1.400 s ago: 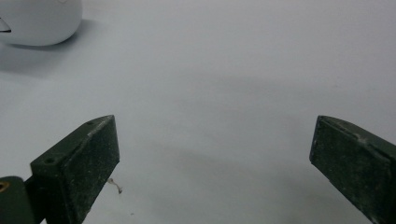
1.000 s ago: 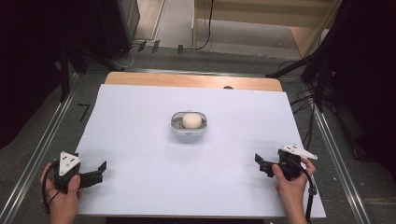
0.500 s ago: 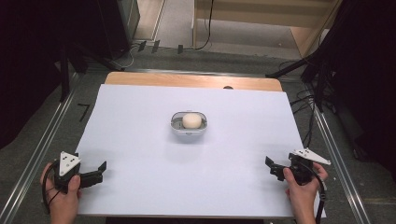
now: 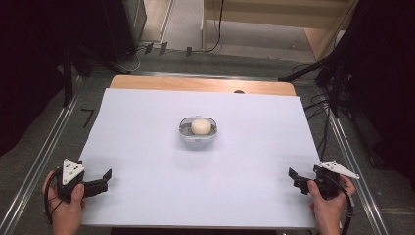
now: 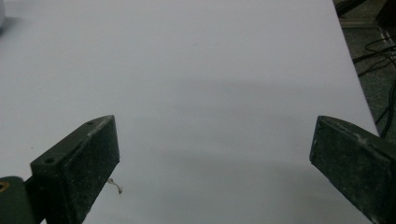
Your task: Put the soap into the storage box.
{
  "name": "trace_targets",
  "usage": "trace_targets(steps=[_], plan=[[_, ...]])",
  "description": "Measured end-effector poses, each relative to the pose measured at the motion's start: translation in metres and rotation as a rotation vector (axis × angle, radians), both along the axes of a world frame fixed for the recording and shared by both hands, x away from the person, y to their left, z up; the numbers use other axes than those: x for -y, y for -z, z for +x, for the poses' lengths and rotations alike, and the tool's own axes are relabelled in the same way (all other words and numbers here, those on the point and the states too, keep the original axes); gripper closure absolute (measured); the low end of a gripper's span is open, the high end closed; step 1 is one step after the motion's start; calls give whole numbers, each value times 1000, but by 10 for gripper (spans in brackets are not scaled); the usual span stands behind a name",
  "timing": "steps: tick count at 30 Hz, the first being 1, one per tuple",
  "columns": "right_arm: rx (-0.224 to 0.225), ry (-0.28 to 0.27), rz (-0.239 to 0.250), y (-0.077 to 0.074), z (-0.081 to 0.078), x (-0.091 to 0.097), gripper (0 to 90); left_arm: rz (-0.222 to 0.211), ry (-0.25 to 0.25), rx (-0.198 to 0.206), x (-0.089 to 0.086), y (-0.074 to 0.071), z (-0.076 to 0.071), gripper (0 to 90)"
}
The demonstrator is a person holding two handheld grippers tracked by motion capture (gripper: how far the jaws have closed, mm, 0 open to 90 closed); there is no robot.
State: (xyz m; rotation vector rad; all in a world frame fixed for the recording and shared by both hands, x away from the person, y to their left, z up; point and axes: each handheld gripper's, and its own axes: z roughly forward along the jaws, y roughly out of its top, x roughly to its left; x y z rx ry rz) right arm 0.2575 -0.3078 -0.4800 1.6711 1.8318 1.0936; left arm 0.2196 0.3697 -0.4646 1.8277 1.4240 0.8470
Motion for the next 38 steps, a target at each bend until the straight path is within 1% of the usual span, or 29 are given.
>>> trace_targets(steps=[5, 12, 18, 25, 28, 30, 31, 32, 35, 38], plan=[[-1, 20, -2, 1, -5, 10, 17, 0, 0, 0, 0, 0, 0, 4], [-2, 29, -4, 2, -11, 21, 18, 1, -1, -1, 0, 0, 0, 4], [0, 52, 7, 1, -15, 30, 18, 0, 0, -1, 0, 0, 0, 4], [-7, 61, 12, 3, -23, 40, 18, -2, -1, -1, 0, 0, 0, 4], [-9, 75, 6, 5, -27, 45, 18, -3, -2, -1, 0, 0, 0, 4], [-10, 77, -15, 8, -29, 47, 18, -4, -1, -4, 0, 0, 0, 4], [-11, 73, -11, 9, -29, 48, 18, -7, -1, -5, 0, 0, 1, 4], [-3, 71, -1, 9, -30, 47, 18, -9, -3, -7, -1, 0, 1, 4], [18, 64, -16, 9, -32, 45, 18, -14, -1, -6, -1, 0, 1, 4], [31, 59, -6, 9, -33, 45, 19, -17, -1, -4, -1, 0, 1, 4]])
